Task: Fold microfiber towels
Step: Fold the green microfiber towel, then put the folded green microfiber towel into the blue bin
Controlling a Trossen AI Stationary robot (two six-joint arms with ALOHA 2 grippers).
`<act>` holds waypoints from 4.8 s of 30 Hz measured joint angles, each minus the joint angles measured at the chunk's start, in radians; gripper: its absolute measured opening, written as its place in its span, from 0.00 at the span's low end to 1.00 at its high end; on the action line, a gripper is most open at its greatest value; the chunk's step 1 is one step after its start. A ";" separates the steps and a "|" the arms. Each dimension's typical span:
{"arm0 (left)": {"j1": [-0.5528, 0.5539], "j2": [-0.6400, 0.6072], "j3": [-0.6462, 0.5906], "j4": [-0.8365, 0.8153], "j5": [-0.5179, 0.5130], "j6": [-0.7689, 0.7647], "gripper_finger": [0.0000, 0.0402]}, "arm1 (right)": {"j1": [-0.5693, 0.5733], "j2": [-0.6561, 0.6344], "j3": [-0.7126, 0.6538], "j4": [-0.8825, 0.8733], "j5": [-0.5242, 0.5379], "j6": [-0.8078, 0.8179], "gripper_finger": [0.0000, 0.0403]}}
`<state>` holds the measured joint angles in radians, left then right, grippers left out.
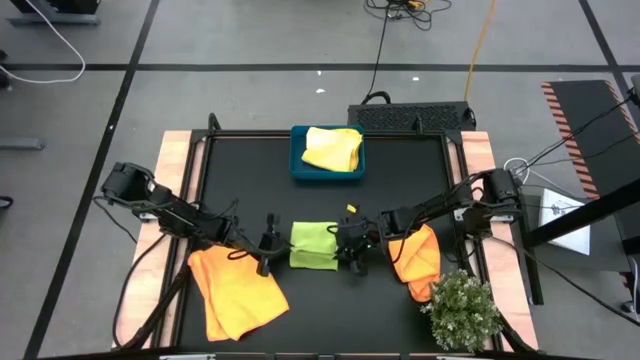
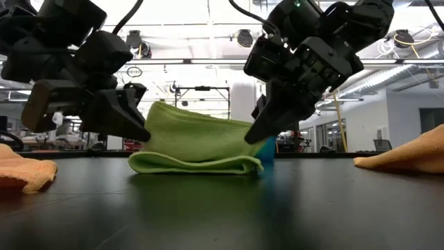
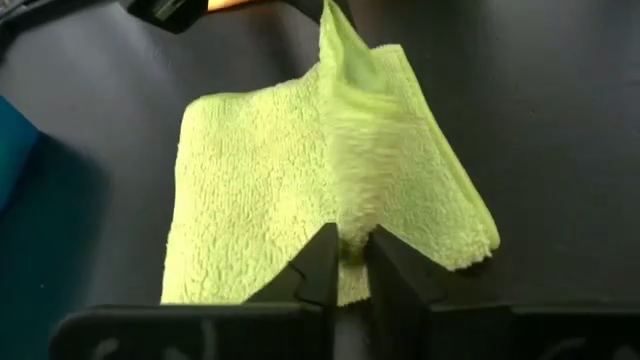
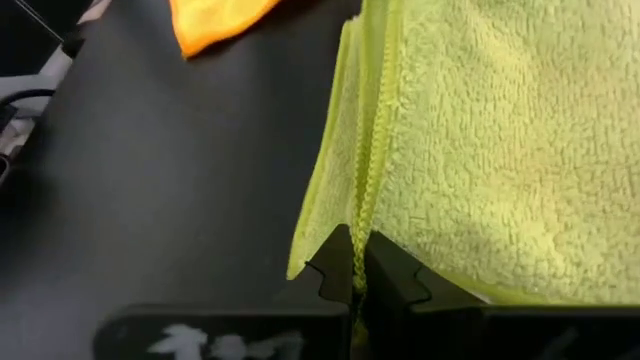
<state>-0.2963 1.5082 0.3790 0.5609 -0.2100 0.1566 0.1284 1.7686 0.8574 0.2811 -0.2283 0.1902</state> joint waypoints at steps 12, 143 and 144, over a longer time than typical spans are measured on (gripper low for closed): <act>-0.001 0.000 0.002 0.011 0.001 -0.027 0.38 | 0.020 -0.001 0.001 -0.013 -0.043 -0.022 0.31; 0.330 -0.050 0.164 -0.237 0.347 -0.009 0.03 | -0.236 0.064 -0.219 0.591 -0.067 0.210 0.58; 0.324 -0.050 0.164 -0.236 0.347 -0.002 0.03 | -0.239 0.065 -0.219 0.585 -0.056 0.207 0.59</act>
<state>0.0272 1.4582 0.5426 0.3246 0.1374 0.1541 -0.1110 1.8336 0.6384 0.8664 -0.2846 0.3976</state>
